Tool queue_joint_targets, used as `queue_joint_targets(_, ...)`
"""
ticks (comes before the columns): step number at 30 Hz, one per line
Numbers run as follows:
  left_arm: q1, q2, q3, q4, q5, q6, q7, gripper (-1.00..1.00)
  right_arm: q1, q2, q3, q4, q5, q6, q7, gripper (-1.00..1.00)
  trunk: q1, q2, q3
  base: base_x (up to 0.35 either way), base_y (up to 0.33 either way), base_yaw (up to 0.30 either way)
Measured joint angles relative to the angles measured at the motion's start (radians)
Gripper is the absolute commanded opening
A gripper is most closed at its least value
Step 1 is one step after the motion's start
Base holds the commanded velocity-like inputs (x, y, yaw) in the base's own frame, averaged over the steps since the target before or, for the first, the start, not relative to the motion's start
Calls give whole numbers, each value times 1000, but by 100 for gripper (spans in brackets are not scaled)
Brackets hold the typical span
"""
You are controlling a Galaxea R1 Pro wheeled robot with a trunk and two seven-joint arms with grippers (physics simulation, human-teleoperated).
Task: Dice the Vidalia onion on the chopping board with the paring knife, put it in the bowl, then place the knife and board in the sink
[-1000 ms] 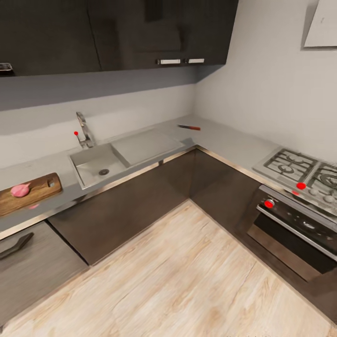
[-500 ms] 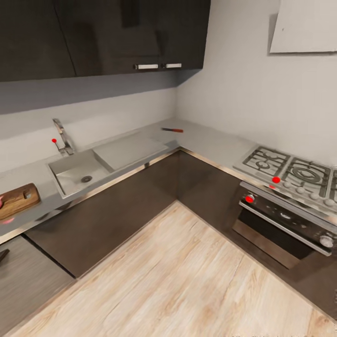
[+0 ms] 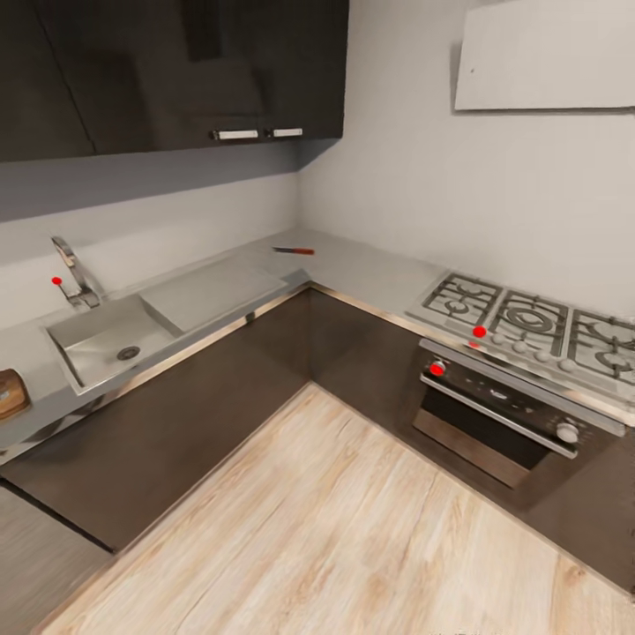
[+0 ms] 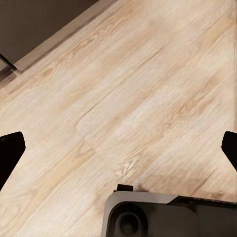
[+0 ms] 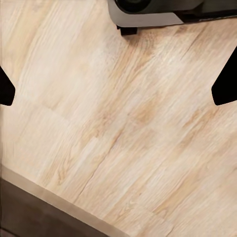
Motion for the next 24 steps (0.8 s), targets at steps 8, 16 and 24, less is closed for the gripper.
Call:
queue_joint_targets(8, 0, -1, 0, 10, 0, 1, -1, 100, 0, 0, 0, 0, 0, 0, 0, 100, 0, 0, 3, 0, 0, -41)
queue_joint_targets(16, 0, -3, 1, 50, -1, 0, -2, 100, 0, -1, 1, 50, -1, -77, 0, 100, 0, 0, 3, 0, 0, -1)
queue_joint_targets(24, -1, -14, 1, 65, -2, 0, -4, 100, -1, 37, 106, -283, 1, -85, -172, 100, 0, 0, 3, 0, 0, 0)
